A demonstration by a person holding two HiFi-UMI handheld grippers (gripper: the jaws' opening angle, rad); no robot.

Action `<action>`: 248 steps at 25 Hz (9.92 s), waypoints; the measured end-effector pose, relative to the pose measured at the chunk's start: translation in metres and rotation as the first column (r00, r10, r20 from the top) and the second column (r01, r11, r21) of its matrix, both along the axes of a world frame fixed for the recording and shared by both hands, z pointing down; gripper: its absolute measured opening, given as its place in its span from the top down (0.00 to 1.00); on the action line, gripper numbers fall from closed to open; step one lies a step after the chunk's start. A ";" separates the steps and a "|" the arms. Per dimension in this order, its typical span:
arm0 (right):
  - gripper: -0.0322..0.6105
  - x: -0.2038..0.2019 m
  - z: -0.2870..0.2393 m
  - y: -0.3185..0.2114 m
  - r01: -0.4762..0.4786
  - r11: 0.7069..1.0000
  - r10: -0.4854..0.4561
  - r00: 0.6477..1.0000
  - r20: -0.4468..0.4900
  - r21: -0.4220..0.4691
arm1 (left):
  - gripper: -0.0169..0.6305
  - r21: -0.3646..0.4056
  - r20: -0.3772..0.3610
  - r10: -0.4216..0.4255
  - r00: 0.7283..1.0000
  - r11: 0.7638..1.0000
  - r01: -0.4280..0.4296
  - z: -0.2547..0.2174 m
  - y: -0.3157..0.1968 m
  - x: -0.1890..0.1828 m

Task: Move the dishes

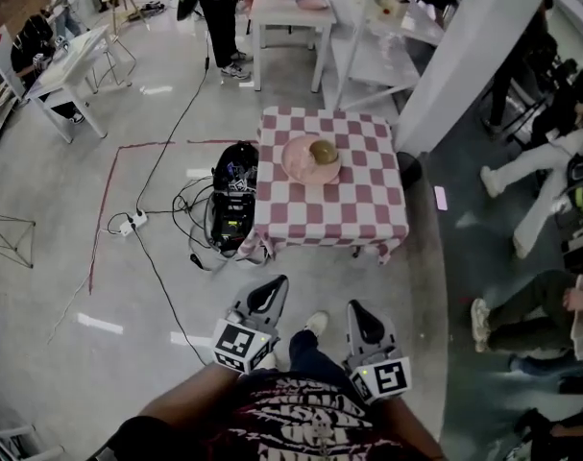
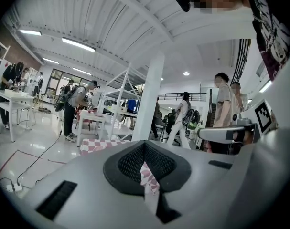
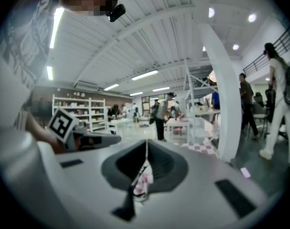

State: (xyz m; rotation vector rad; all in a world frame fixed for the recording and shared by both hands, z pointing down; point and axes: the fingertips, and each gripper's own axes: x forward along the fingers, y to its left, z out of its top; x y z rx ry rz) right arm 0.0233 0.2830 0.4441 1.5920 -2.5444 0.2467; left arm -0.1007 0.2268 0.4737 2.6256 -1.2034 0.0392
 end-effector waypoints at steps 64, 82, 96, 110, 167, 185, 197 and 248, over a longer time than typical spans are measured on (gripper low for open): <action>0.90 0.165 -0.011 -0.149 0.018 0.999 -0.021 0.996 0.091 0.037 | 0.93 0.029 0.031 -0.103 0.994 0.994 0.102 -0.026 -0.145 0.138; 0.90 0.133 -0.007 -0.202 0.111 0.993 -0.114 0.990 0.085 0.039 | 0.93 0.012 0.042 -0.216 0.976 0.976 0.216 -0.017 -0.176 0.092; 0.90 0.099 0.012 -0.268 0.099 0.995 -0.097 0.993 0.073 -0.031 | 0.93 -0.068 0.036 -0.203 0.979 0.976 0.205 0.015 -0.245 0.062; 0.90 0.040 0.009 -0.342 0.096 0.994 -0.094 0.995 0.040 -0.043 | 0.93 -0.080 0.006 -0.164 0.986 0.983 0.164 0.018 -0.330 0.019; 0.90 0.011 0.045 -0.486 0.138 0.985 -0.145 0.987 -0.064 -0.105 | 0.93 -0.280 0.045 -0.201 0.979 0.938 0.206 0.073 -0.463 -0.013; 0.90 0.008 0.125 -0.475 0.088 0.933 -0.104 0.994 -0.028 -0.350 | 0.93 -0.353 0.097 -0.235 0.967 0.900 0.254 0.112 -0.413 -0.045; 0.89 0.006 0.208 -0.472 0.088 0.826 -0.112 0.994 -0.009 -0.558 | 0.93 -0.408 0.188 -0.242 0.952 0.862 0.300 0.145 -0.378 -0.060; 0.88 0.036 0.395 -0.495 -0.120 0.458 0.189 0.981 -0.036 -0.881 | 0.93 -0.455 0.312 -0.195 0.930 0.828 0.326 0.178 -0.316 -0.088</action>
